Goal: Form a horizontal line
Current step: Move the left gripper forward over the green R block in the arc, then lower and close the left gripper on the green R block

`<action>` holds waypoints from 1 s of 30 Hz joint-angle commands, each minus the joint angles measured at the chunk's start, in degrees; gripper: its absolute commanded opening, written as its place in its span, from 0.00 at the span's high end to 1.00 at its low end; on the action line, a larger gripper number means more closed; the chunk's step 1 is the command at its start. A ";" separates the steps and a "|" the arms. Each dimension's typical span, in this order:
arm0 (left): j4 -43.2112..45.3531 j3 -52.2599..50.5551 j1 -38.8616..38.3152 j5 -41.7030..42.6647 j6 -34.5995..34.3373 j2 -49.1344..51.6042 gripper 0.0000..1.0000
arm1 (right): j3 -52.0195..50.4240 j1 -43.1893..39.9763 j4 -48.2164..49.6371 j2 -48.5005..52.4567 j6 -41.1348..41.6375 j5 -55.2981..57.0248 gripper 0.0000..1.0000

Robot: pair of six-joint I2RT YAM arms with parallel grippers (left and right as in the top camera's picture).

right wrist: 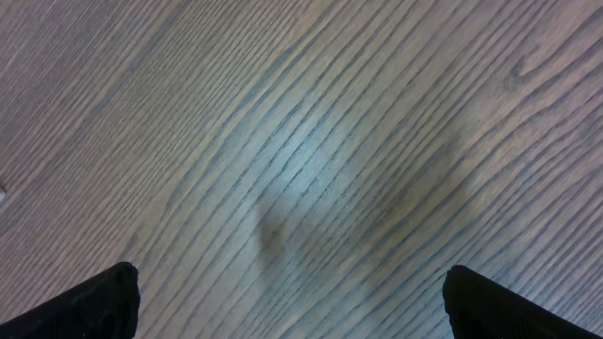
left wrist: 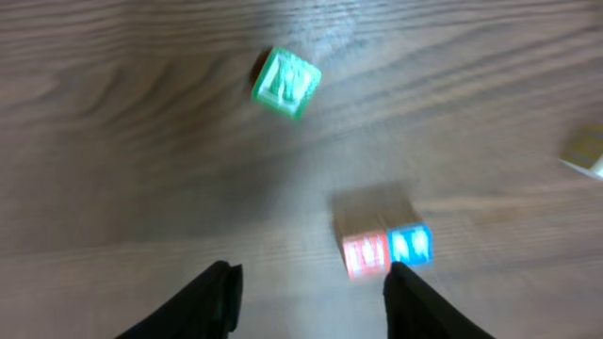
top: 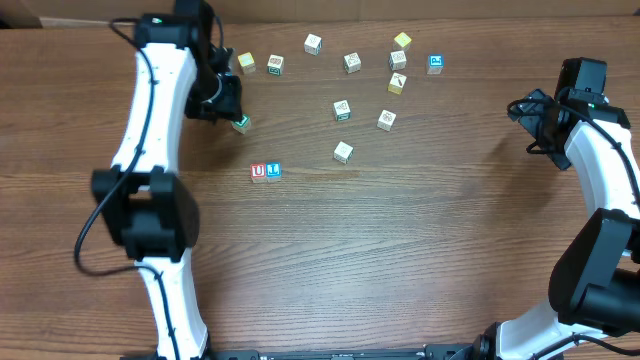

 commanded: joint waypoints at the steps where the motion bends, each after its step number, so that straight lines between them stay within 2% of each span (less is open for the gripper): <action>1: 1.97 -0.37 -0.44 -0.35 4.24 3.96 0.45 | 0.72 0.02 0.11 -0.90 -0.24 0.61 0.00; 6: 5.81 -0.37 -0.44 -0.35 6.97 6.62 0.42 | 0.72 0.02 0.11 -0.90 -0.26 0.61 0.00; 9: 8.44 -0.37 -0.44 -0.39 9.55 6.82 0.32 | 0.72 0.00 0.11 -0.90 -0.26 0.61 0.00; 10: 9.25 -0.37 -0.44 -0.39 10.56 6.82 0.26 | 0.72 0.02 0.11 -0.90 -0.26 0.61 0.00; 12: 10.34 -0.37 -0.44 -0.42 12.24 6.82 0.21 | 0.72 0.02 0.11 -0.90 -0.26 0.61 0.00; 18: 11.15 -0.48 -0.46 -0.37 12.94 8.20 0.21 | 0.72 0.00 0.11 -0.90 -0.26 0.61 0.00; 25: 11.85 -0.48 -1.31 -0.39 12.96 9.05 0.30 | 0.72 0.02 0.11 -0.90 -0.26 0.61 0.00; 30: 11.87 -0.72 -1.99 -0.94 12.94 10.12 0.28 | 0.72 0.02 0.11 -0.90 -0.26 0.61 0.00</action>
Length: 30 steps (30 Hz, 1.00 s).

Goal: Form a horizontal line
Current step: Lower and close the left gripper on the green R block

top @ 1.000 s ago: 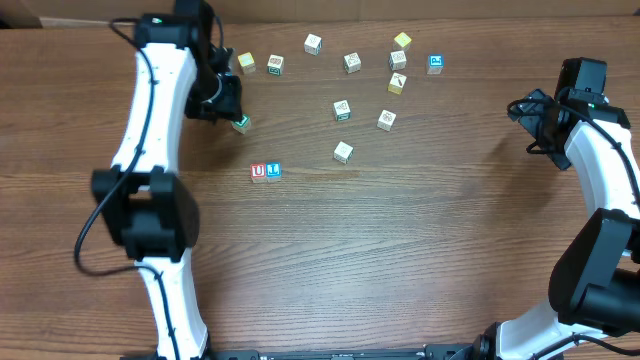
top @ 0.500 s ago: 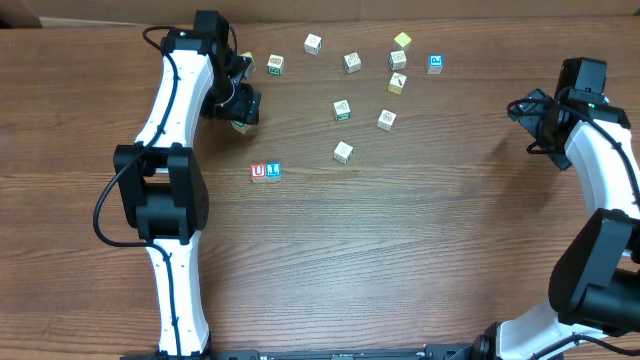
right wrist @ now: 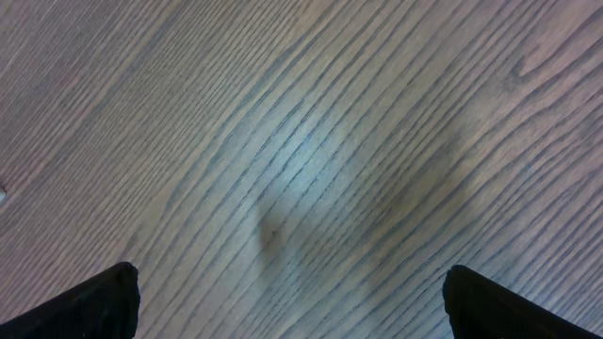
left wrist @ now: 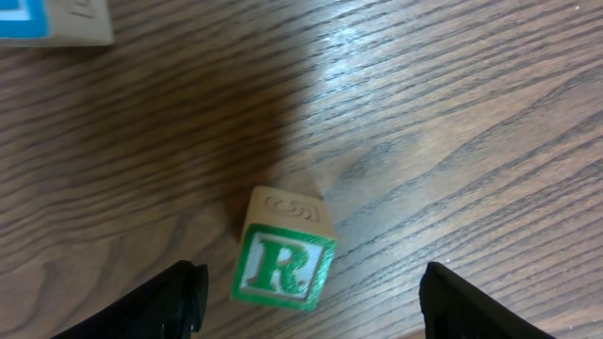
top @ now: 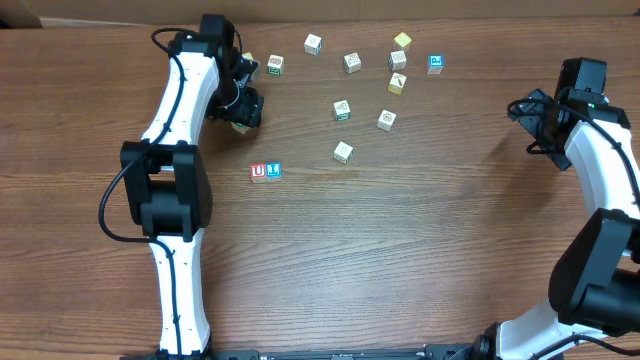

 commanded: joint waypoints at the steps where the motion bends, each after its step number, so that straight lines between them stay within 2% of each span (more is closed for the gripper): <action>1: 0.24 -0.28 -0.92 -1.55 1.46 1.66 0.28 | 0.72 0.00 0.11 -0.92 -0.26 0.63 0.00; 4: 0.76 -0.28 -1.16 -4.15 1.46 2.49 0.29 | 0.72 0.00 0.11 -0.90 -0.26 0.63 0.00; 7: 1.22 -0.31 -1.16 -3.87 0.33 2.56 0.34 | 0.72 0.00 0.11 -0.90 -0.26 0.63 0.00; 13: 1.29 -0.74 -1.18 -3.89 0.37 2.56 0.35 | 0.72 0.00 0.11 -0.90 -0.26 0.63 0.00; 20: 1.33 -0.98 -1.16 -4.26 -0.50 2.56 0.44 | 0.72 0.00 0.11 -0.90 -0.26 0.63 0.00; 26: 1.40 -1.01 -1.16 -4.31 -1.05 2.56 0.47 | 0.72 0.00 0.11 -0.92 -0.26 0.63 0.00; 30: 1.84 -1.01 -1.16 -4.28 -1.60 2.56 0.57 | 0.72 -0.02 0.11 -0.90 -0.26 0.63 0.00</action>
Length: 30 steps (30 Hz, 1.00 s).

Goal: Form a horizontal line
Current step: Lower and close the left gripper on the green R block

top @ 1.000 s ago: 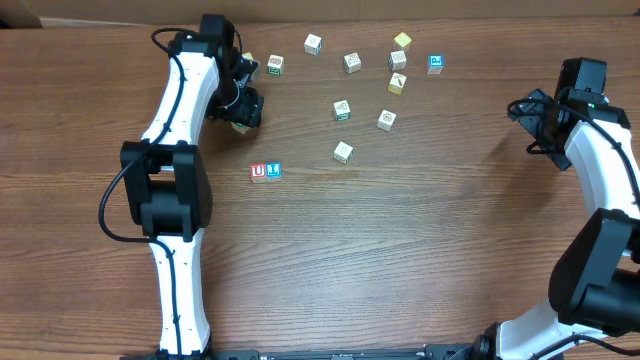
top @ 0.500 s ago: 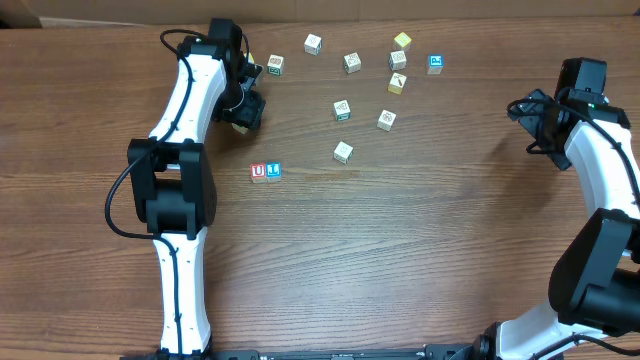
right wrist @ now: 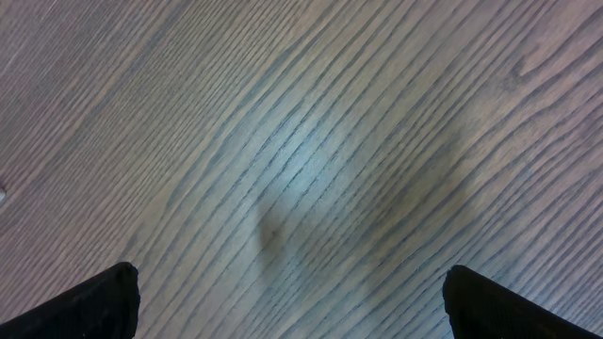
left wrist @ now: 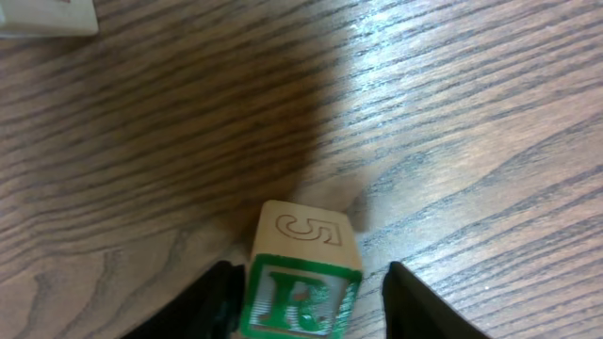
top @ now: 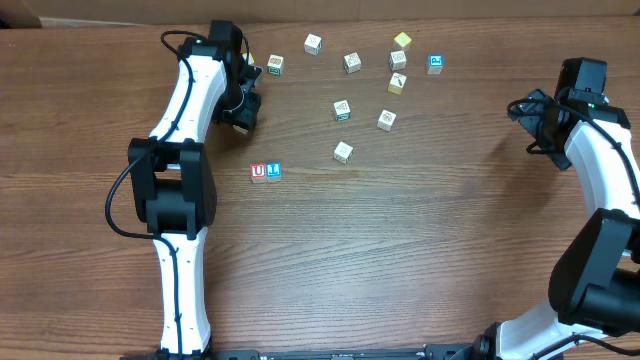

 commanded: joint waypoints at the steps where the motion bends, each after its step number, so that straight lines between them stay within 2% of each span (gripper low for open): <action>1: 0.52 -0.28 -0.20 -0.33 -1.36 1.09 0.61 | 0.72 0.00 0.11 -0.90 -0.26 0.63 0.00; 3: 0.55 -0.28 -0.20 -0.35 -1.73 1.09 0.63 | 0.72 0.02 0.11 -0.90 -0.26 0.63 0.00; 14: 1.27 -0.28 -0.22 -0.35 -3.67 1.09 0.53 | 0.72 0.02 0.11 -0.90 -0.26 0.63 0.00; 19: 1.38 -0.28 -0.20 -0.35 -3.87 1.09 0.58 | 0.72 0.02 0.11 -0.90 -0.26 0.63 0.00; 22: 1.29 -0.28 -0.22 -0.33 -3.87 1.09 0.65 | 0.72 0.02 0.11 -0.90 -0.26 0.63 0.00; 30: 0.96 -0.26 -0.20 -0.35 -6.03 0.50 0.70 | 0.72 0.00 0.11 -0.90 -0.26 0.63 0.00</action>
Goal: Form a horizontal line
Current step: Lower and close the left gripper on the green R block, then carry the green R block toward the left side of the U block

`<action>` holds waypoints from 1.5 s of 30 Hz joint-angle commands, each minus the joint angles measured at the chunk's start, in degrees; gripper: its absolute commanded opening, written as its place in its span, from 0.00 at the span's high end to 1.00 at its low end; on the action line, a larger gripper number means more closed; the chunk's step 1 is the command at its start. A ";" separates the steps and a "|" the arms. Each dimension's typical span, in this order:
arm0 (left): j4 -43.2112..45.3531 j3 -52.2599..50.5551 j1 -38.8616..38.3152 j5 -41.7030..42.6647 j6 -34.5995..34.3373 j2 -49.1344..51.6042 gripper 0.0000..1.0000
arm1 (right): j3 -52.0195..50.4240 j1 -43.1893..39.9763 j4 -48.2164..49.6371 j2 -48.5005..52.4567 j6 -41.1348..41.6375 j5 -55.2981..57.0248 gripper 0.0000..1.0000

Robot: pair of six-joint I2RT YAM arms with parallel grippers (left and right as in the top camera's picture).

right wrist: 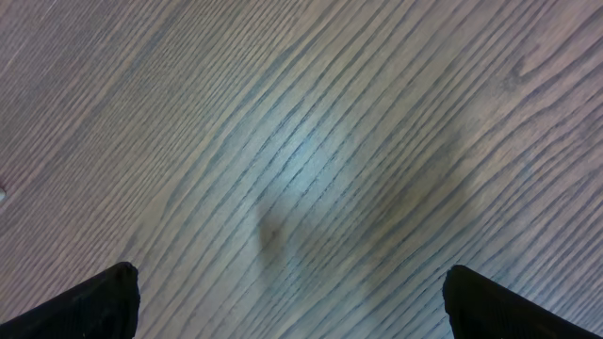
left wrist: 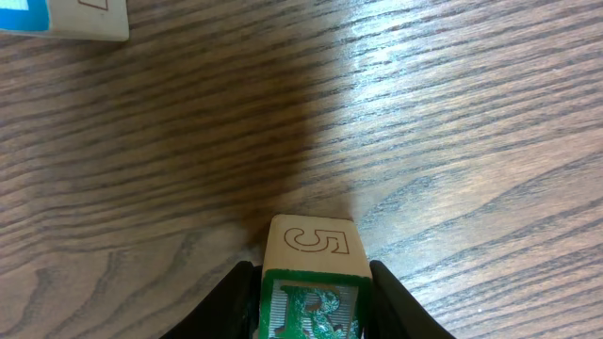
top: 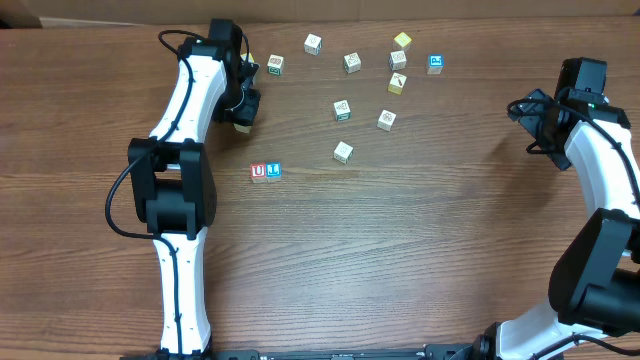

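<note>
A wooden block with a green R face and a 5 on its side (left wrist: pixel 314 282) sits on the table between the black fingers (left wrist: pixel 236 301) of my left gripper (left wrist: pixel 314 313), which is shut on it. From overhead that gripper (top: pixel 241 112) is at the back left. A red U block (top: pixel 259 172) and a blue L block (top: pixel 274 171) stand touching side by side, nearer the front. My right gripper (right wrist: pixel 292 306) is wide open over bare wood at the far right (top: pixel 533 122).
Several loose letter blocks lie scattered at the back, among them a white one (top: pixel 343 152) just right of the pair, a yellow one (top: pixel 402 41) and a blue one (top: pixel 435 64). A blue-edged block (left wrist: pixel 57 19) lies just beyond my left gripper.
My left gripper's fingers have closed from a small gap to touching both sides of the green R block. The right arm has not moved.
My left gripper first hung open with the green block ahead of it and the red and blue pair near its fingers. Then it was low, wide open around the R block. The fingers then stood narrower, and now they grip it. The right arm stayed still.
</note>
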 commanded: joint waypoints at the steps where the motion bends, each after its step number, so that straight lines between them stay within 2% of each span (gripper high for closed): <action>1: -0.52 -0.26 -0.20 -0.20 -1.46 0.22 0.70 | 0.74 -0.02 0.11 -0.90 -0.28 0.66 0.00; 11: -4.22 -0.26 -0.07 0.04 -4.31 -9.22 0.70 | 0.74 0.00 0.11 -0.90 -0.28 0.66 0.00; 24: -18.78 -0.28 -0.04 -0.20 -13.14 -33.51 0.70 | 0.74 0.00 0.11 -0.90 -0.28 0.66 0.00; 32: -24.85 -2.16 -0.11 -0.42 -17.44 -40.02 0.71 | 0.74 0.00 0.11 -0.90 -0.28 0.66 0.00; 38: -19.65 -17.05 -0.11 -0.66 -19.41 -42.91 0.71 | 0.74 0.00 0.11 -0.92 -0.28 0.66 0.00; 45: -1.99 -39.50 -0.09 -0.61 -20.72 -43.67 0.70 | 0.74 0.00 0.11 -0.90 -0.28 0.66 0.00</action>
